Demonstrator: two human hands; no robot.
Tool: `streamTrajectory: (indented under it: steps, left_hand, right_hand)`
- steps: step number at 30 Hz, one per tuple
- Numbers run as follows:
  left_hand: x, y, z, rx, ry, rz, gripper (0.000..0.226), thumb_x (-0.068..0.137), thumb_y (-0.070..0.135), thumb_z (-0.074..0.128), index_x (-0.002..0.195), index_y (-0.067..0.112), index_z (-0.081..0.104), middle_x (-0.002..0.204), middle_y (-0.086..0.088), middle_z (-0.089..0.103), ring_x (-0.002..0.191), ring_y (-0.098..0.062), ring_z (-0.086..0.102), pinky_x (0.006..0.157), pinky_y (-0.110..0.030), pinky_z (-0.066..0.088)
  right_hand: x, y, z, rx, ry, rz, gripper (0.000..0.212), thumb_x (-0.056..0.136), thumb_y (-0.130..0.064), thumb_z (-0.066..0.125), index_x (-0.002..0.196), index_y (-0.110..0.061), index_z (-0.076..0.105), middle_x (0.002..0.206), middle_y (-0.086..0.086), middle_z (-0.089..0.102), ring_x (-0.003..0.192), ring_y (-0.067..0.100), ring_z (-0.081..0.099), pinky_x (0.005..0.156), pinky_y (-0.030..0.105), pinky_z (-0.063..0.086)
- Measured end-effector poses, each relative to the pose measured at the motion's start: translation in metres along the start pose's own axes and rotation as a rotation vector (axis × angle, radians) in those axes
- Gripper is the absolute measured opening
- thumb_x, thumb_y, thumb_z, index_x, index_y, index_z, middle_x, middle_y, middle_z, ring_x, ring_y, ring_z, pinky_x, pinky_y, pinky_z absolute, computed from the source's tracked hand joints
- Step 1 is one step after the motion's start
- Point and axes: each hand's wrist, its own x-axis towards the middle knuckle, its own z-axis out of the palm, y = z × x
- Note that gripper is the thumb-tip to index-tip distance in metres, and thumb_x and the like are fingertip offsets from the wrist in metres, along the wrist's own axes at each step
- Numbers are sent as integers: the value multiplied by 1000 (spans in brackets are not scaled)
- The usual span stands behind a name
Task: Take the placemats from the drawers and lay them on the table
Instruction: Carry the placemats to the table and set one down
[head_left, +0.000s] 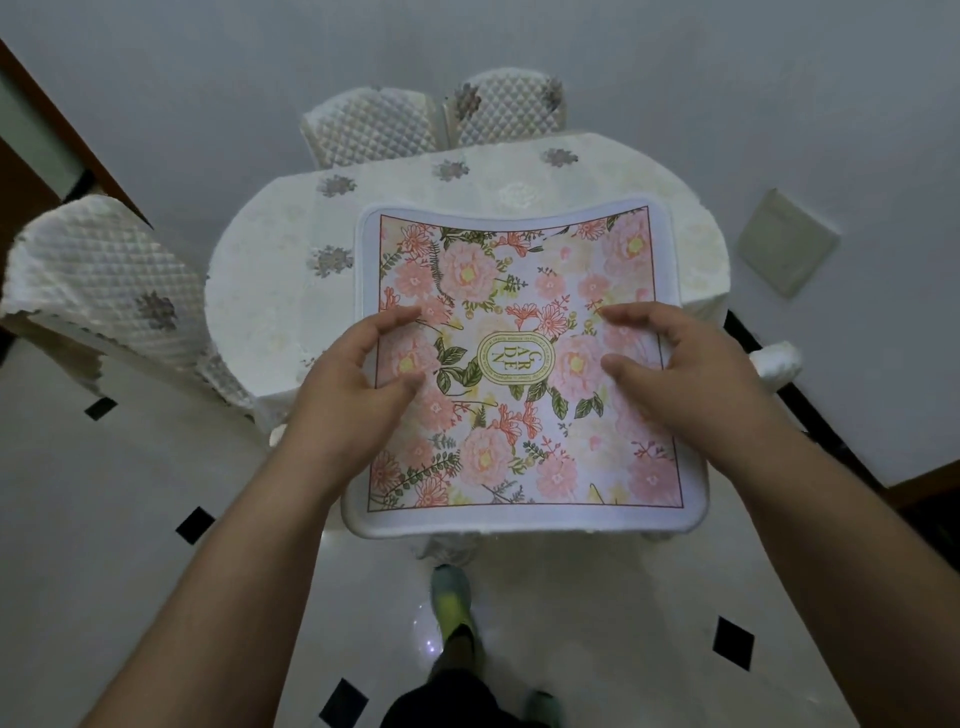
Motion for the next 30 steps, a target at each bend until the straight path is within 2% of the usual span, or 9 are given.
streamTrajectory:
  steps: [3, 5, 12, 18, 20, 23, 24, 27, 30]
  left_hand:
    - [34, -6, 4, 13, 3, 20, 54, 90, 10, 74, 129, 45, 64, 135, 29, 56, 130, 6, 50, 112, -31, 45]
    - [62, -10, 8, -5, -17, 17, 53, 90, 10, 74, 128, 47, 64, 134, 30, 56, 124, 13, 50, 107, -24, 46]
    - [171, -24, -3, -36, -55, 33, 52, 93, 11, 72, 129, 47, 63, 131, 31, 53, 109, 27, 46, 89, -1, 42]
    - [244, -40, -13, -55, -68, 18, 51, 92, 11, 72, 129, 46, 64, 131, 30, 55, 117, 18, 51, 96, -10, 45]
    - [257, -43, -15, -50, -74, 15, 50, 92, 12, 72, 128, 46, 64, 129, 32, 55, 117, 18, 50, 98, -14, 44]
    - [275, -46, -15, -56, -63, 12, 50, 93, 11, 72, 125, 48, 65, 127, 32, 56, 108, 28, 49, 90, -5, 44]
    - [281, -47, -15, -66, -55, 4, 49, 93, 11, 72, 123, 49, 66, 129, 30, 57, 112, 22, 53, 93, -10, 48]
    - [297, -47, -12, -71, -26, -33, 49, 92, 12, 72, 120, 51, 66, 133, 25, 59, 124, -4, 58, 103, -38, 53]
    - [307, -44, -7, -93, 11, -63, 47, 92, 11, 72, 117, 51, 67, 132, 24, 59, 118, -2, 61, 98, -39, 57]
  right_hand:
    - [27, 0, 3, -17, 26, 22, 44, 87, -27, 74, 127, -43, 63, 115, -25, 54, 106, 1, 54, 101, 25, 45]
    - [47, -2, 7, -34, 45, 40, 43, 87, -28, 74, 126, -44, 62, 117, -22, 54, 106, 4, 55, 98, 25, 45]
    - [140, -28, 32, -99, 102, 55, 44, 87, -32, 74, 126, -48, 60, 124, -18, 57, 110, 13, 62, 97, 41, 54]
    - [201, -38, 56, -97, 107, 59, 49, 87, -29, 75, 130, -45, 58, 130, -12, 59, 109, 11, 59, 93, 29, 51]
    - [214, -38, 62, -90, 101, 59, 50, 86, -28, 76, 130, -44, 57, 129, -12, 59, 111, 12, 60, 97, 35, 53]
    - [235, -39, 68, -99, 95, 62, 51, 86, -28, 75, 130, -46, 56, 128, -14, 58, 113, 12, 59, 100, 40, 52]
    - [243, -40, 69, -102, 91, 58, 52, 86, -28, 75, 131, -46, 56, 127, -14, 57, 113, 12, 58, 100, 40, 52]
    - [265, -39, 71, -98, 66, 35, 53, 86, -26, 74, 132, -45, 55, 129, -10, 57, 111, 13, 57, 100, 39, 51]
    - [287, -35, 69, -95, 30, 5, 54, 87, -25, 74, 133, -43, 55, 127, -13, 53, 108, 9, 54, 101, 33, 48]
